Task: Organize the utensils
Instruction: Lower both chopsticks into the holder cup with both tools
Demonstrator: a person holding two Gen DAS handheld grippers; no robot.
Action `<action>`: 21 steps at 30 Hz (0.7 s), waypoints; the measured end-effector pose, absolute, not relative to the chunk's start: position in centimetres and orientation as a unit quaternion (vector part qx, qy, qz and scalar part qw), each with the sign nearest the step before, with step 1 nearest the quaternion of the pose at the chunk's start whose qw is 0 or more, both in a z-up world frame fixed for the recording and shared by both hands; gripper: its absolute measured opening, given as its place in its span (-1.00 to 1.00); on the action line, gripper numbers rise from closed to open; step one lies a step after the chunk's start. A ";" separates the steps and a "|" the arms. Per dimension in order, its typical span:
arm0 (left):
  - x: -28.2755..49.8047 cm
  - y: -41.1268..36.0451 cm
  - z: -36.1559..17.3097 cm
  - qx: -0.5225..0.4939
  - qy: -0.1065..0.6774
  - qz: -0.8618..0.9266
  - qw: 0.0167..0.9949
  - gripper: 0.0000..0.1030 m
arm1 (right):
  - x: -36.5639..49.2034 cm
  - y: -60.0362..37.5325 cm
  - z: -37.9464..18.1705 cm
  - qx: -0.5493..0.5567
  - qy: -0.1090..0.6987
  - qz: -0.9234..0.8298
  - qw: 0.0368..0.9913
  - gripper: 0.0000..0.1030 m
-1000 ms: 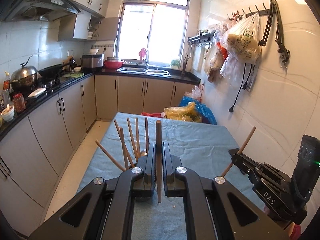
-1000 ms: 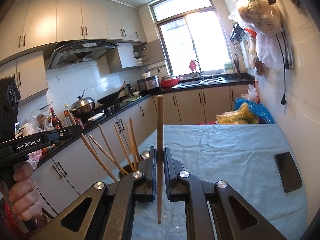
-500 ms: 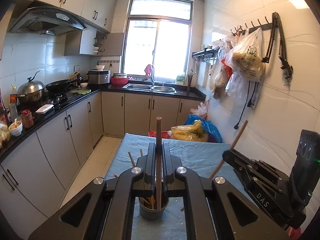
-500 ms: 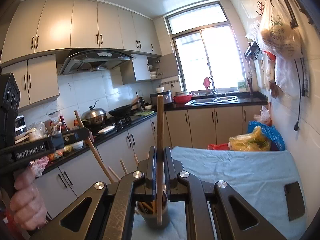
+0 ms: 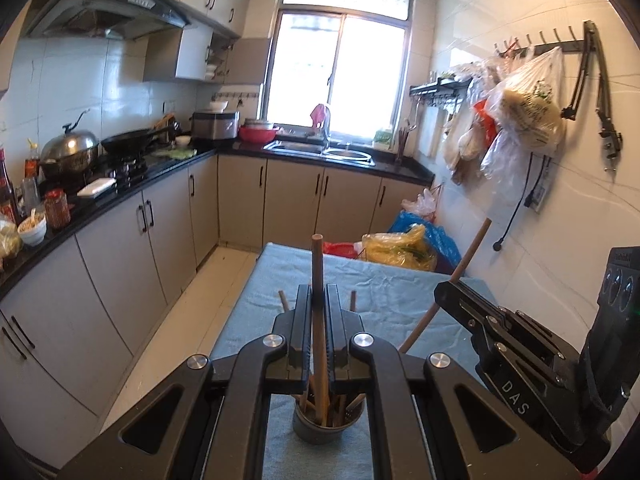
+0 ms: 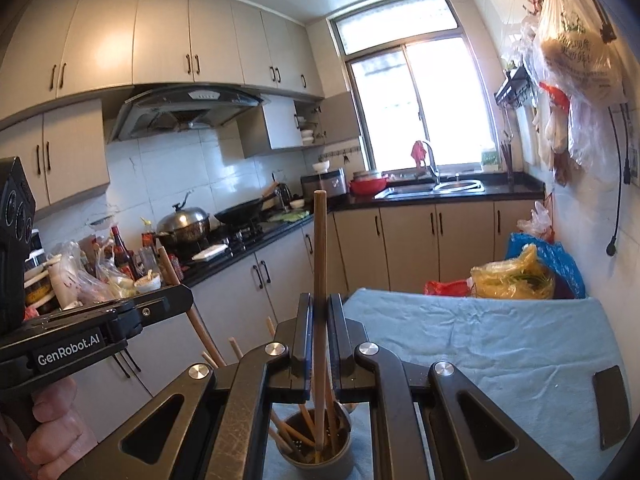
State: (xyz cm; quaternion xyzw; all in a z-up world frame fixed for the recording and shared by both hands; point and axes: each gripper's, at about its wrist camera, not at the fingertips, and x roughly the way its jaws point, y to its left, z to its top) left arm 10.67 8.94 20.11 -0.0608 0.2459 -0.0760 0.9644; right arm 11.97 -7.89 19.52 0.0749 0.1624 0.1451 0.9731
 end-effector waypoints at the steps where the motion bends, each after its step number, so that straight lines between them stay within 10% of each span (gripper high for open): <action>1: 10.9 9.1 19.7 -0.063 0.250 -0.077 0.963 -0.89 | 12.3 -7.8 19.2 0.075 0.167 0.144 0.973 -0.85; 21: 12.6 8.2 14.2 -0.043 0.286 -0.049 0.956 -0.89 | 15.5 -8.4 12.7 0.084 0.240 0.129 0.958 -0.85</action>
